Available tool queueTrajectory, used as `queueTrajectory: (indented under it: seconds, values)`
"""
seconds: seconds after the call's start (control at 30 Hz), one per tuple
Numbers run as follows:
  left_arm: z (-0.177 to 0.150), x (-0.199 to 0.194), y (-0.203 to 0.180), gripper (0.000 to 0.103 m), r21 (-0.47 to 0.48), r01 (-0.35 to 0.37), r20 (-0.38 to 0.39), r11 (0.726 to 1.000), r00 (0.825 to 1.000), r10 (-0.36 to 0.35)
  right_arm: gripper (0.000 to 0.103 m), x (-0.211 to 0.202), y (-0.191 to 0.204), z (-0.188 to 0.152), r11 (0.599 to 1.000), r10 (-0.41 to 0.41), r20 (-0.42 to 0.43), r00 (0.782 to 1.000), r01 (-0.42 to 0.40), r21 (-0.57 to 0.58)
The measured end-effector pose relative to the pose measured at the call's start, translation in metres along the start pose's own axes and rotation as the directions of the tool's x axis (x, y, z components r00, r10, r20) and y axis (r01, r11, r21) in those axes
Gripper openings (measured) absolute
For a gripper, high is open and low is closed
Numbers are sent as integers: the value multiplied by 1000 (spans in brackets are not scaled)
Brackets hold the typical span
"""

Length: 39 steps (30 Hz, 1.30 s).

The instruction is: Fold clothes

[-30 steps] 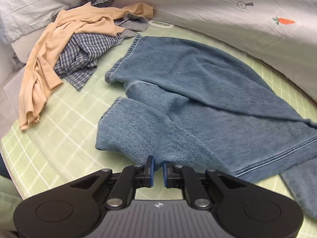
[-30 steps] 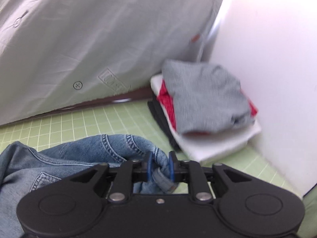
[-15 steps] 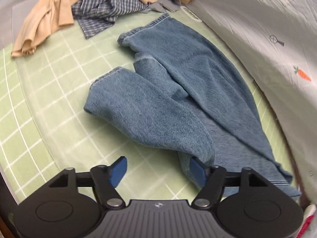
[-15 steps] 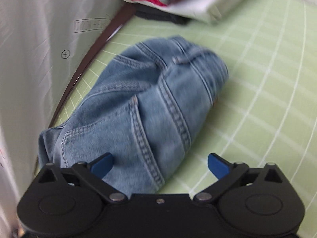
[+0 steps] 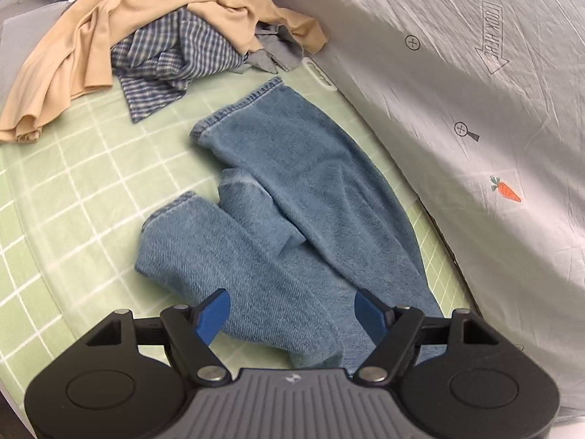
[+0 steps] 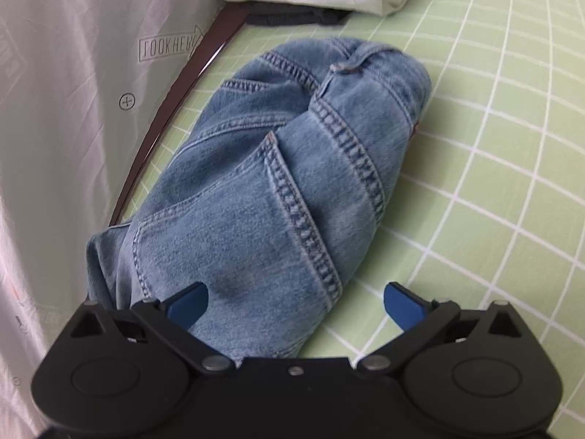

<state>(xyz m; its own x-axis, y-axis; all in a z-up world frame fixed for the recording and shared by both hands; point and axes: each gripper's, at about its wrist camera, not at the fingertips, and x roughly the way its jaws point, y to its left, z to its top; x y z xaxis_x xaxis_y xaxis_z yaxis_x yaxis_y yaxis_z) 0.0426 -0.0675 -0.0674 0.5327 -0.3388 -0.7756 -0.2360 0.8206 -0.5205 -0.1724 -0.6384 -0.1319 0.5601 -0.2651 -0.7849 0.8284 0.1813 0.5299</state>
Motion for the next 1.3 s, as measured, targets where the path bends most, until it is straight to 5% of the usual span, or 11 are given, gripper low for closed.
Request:
queueTrajectory:
  seconds: [0.13, 0.23, 0.47, 0.53, 0.6, 0.67, 0.83, 1.03, 1.2, 1.3]
  values:
    - [-4, 17, 2, 76, -4, -11, -73, 1000, 997, 10, 102, 0, 5, 0, 1000, -2, 3, 1000, 2, -7]
    - [-9, 32, 4, 78, -33, 14, -134, 999, 991, -19, 91, 1, 7, 0, 1000, -4, -5, 1000, 4, -16]
    - [-14, 51, -7, 81, 1, 19, -168, 1000, 986, -19, 15, -12, 0, 17, 994, -65, 51, 997, 69, -86]
    - [-14, 54, -8, 68, -12, -4, -158, 1000, 987, 2, 11, -18, 0, 24, 992, -64, 77, 995, 72, -102]
    - [-14, 58, -9, 36, -20, -37, -154, 999, 988, 33, 10, -23, 2, 32, 990, -56, 100, 993, 68, -122]
    - [-11, 61, -10, 20, -26, -69, -144, 997, 987, 65, 9, -25, 9, 39, 982, -57, 134, 989, 80, -171]
    - [9, 64, -24, 15, 16, -89, -92, 996, 992, 90, 3, -29, 40, 72, 935, -65, 265, 962, 151, -319]
    - [45, 65, -52, 14, 27, -84, 11, 996, 996, 83, 0, -52, 79, 133, 874, -35, 498, 866, 269, -405]
    - [53, 61, -71, 14, 79, -99, 74, 992, 993, 93, 3, -52, 72, 145, 878, -19, 383, 923, 199, -436]
    - [48, 60, -66, 14, 70, -105, 62, 992, 993, 101, 23, -31, 52, 115, 881, -68, 287, 956, 193, -432]
